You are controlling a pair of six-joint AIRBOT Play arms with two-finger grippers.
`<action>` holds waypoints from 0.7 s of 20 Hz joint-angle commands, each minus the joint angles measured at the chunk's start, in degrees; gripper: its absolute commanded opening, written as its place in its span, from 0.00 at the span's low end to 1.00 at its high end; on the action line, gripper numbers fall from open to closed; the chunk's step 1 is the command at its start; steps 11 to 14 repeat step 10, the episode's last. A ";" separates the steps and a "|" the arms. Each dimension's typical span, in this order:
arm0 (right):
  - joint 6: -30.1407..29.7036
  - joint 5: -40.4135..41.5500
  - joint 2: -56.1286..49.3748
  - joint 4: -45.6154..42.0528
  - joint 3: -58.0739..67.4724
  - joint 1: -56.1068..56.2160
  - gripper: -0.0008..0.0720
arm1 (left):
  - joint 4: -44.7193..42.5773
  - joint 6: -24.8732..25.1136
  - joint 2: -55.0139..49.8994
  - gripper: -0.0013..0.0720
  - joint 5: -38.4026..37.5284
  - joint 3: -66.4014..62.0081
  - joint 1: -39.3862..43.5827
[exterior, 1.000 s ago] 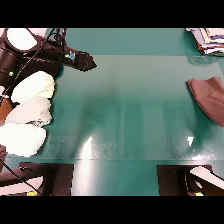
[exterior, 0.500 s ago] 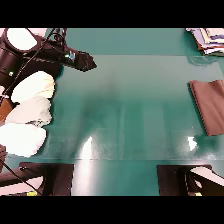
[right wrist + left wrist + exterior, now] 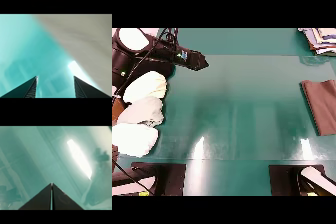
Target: Fold the shirts.
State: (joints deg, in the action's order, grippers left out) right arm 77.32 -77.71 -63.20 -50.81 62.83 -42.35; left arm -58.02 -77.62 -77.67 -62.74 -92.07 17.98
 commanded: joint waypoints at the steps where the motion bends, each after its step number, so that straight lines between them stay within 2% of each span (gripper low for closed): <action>1: 0.20 0.46 0.46 4.31 0.26 15.69 0.67 | 0.00 0.00 0.00 0.05 0.76 0.00 0.02; 2: 0.20 0.98 0.46 4.22 0.26 20.20 0.49 | 0.00 0.00 0.00 0.05 0.76 0.00 0.02; 3: 0.15 1.25 0.46 4.22 0.26 24.00 0.22 | 0.00 0.00 0.00 0.05 0.76 0.00 0.02; 4: -0.02 1.27 0.46 4.20 0.26 27.71 0.04 | 0.00 0.00 0.00 0.05 0.76 0.00 0.02; 8: -1.49 1.73 0.46 4.09 0.26 36.35 0.04 | 0.00 0.00 0.00 0.05 0.76 0.00 0.02; 14: -1.49 1.62 0.48 4.11 0.26 37.62 0.04 | 0.00 0.00 0.00 0.05 0.76 0.00 0.02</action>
